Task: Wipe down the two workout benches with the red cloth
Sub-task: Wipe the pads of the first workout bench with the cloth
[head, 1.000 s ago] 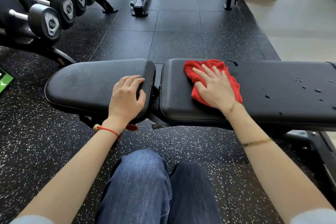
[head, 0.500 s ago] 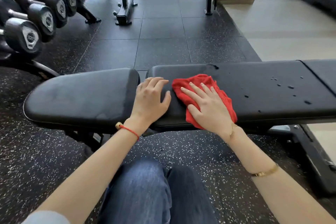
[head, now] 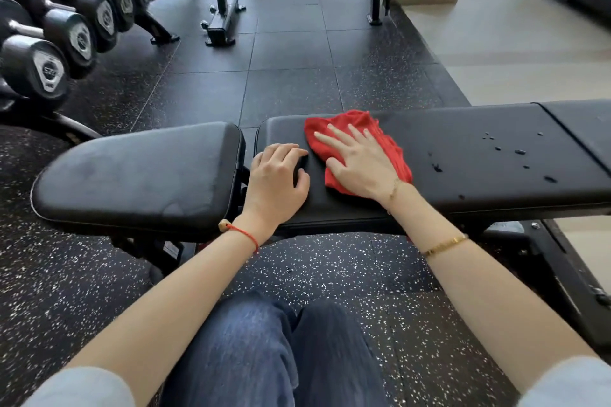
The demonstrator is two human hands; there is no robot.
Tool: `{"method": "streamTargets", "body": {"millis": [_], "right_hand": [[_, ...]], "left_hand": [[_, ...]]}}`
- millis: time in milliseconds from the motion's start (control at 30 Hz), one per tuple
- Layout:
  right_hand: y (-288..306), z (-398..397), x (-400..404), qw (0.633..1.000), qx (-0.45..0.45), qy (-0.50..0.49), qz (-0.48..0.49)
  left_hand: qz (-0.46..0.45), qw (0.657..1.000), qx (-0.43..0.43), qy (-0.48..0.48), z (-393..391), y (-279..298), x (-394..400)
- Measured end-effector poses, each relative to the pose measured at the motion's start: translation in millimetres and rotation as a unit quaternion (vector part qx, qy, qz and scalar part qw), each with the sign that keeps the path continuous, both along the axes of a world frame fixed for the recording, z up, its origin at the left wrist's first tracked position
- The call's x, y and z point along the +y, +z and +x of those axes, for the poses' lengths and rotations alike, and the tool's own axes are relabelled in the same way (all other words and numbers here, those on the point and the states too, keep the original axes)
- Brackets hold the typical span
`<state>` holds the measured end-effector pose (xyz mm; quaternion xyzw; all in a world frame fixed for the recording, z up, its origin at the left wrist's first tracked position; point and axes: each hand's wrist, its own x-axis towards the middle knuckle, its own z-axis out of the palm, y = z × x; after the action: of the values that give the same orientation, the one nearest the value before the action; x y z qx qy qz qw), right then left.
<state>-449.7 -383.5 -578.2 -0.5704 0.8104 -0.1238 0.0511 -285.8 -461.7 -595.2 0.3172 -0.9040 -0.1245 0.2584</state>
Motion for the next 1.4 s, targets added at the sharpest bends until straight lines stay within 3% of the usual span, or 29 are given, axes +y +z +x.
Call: {"method": "streamTargets", "body": {"millis": [133, 367, 567, 667, 800, 933, 1067, 1233, 1400], "right_hand": [[-3.2, -22.3, 39.9, 1.0, 0.006, 0.009, -0.006], [8.3, -85.5, 21.2, 0.987, -0.008, -0.151, 0.054], [-0.5, 2.3, 36.3, 1.0, 0.01, -0.025, 0.007], [-3.9, 10.9, 60.7, 1.0, 0.014, -0.011, -0.016], [-6.0, -20.8, 85.6, 0.994, 0.017, -0.11, -0.016], [3.0, -43.1, 62.2, 0.975, 0.001, -0.217, 0.037], [2.7, -7.5, 34.2, 0.986, 0.001, -0.162, 0.034], [2.3, 23.7, 58.8, 0.998, -0.005, -0.066, -0.008], [2.6, -13.9, 76.7, 0.993, -0.008, -0.115, -0.003]], "left_hand": [[0.005, 1.0, -0.003, 0.003, -0.3, 1.4, 2.2], [0.003, 1.0, -0.012, -0.005, 0.6, 0.4, 3.6], [0.008, 1.0, -0.006, -0.015, 3.5, -0.8, 0.6], [0.012, 1.0, -0.003, -0.02, 4.9, -1.6, -1.2], [0.012, 0.999, -0.007, -0.032, 7.2, -4.2, -2.7], [0.014, 0.999, -0.009, -0.033, 6.2, -4.7, -4.6], [0.012, 1.0, 0.008, -0.024, 4.6, -5.5, -4.5], [0.015, 0.999, 0.015, -0.023, 3.4, -5.4, -6.7], [0.012, 1.0, 0.018, -0.022, 3.3, -6.8, -8.8]]}}
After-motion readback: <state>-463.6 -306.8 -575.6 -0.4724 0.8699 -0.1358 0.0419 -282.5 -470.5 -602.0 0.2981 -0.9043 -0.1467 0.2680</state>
